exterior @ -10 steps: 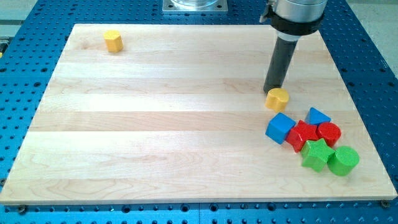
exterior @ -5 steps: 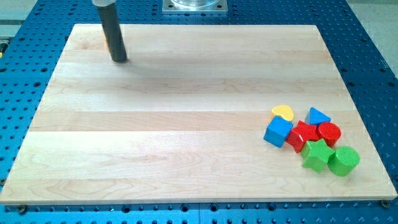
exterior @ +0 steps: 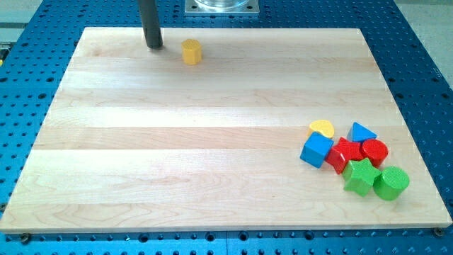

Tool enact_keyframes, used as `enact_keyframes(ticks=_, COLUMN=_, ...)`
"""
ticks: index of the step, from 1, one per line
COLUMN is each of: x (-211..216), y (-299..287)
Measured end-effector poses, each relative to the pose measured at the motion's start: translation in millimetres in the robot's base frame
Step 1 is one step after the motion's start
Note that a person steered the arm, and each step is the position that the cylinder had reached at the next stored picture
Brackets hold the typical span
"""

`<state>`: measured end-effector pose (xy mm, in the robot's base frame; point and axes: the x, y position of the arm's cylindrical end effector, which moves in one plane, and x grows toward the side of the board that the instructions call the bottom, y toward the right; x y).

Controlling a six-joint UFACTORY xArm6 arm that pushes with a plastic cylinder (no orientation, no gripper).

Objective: Push the hexagon into the yellow heart and blue cube

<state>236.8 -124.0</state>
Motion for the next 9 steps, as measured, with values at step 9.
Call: enact_keyframes(ticks=9, x=217.9, y=216.1)
